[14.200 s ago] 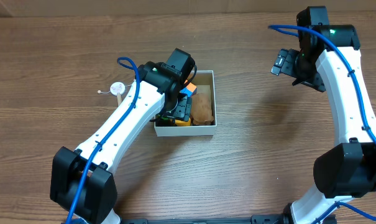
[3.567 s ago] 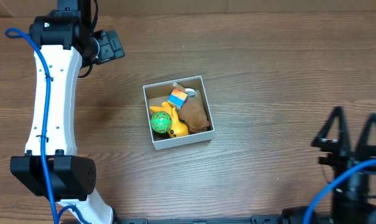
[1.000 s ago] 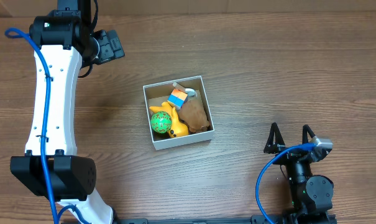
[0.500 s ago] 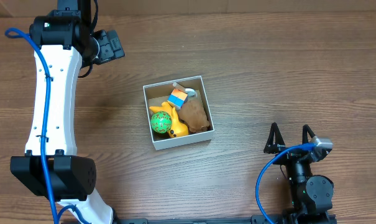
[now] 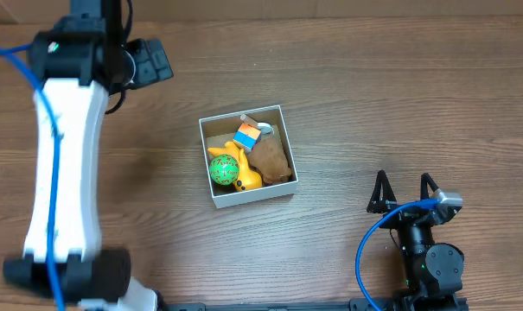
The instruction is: Pack container
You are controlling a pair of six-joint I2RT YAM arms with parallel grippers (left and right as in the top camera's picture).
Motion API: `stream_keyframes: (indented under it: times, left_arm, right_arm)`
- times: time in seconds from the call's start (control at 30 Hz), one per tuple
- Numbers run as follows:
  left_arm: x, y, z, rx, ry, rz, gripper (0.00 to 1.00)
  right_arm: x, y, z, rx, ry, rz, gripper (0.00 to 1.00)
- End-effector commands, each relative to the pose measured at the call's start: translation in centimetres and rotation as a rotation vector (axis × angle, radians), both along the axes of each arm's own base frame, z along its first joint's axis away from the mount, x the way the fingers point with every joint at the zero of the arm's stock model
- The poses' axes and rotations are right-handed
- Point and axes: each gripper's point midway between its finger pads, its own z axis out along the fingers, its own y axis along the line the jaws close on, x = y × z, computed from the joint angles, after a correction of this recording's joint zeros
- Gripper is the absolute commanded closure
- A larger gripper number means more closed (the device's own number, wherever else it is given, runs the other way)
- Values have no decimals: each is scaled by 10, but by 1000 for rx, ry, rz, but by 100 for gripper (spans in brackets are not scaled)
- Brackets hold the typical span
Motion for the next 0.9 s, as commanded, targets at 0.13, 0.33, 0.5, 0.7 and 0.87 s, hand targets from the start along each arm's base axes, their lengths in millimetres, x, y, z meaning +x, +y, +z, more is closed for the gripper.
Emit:
stream_keyframes:
  times: [0.13, 0.33, 0.5, 0.7, 0.87]
  left_arm:
    - [-126, -15, 165, -16, -490, -86, 0]
    - [-228, 3, 224, 6, -761, -66, 0]
    - [-310, 15, 232, 7, -894, -44, 0]
    - [-383, 23, 194, -5, -948, -42, 0]
    - [-403, 25, 141, -10, -944, -30, 0]
  right_arm:
    - [0, 1, -2, -5, -4, 7, 0]
    - [0, 1, -2, -6, -4, 7, 0]
    - [0, 1, -2, -6, -4, 8, 0]
    - [0, 1, -2, -6, -4, 8, 0]
    - [0, 1, -2, -6, -4, 7, 0]
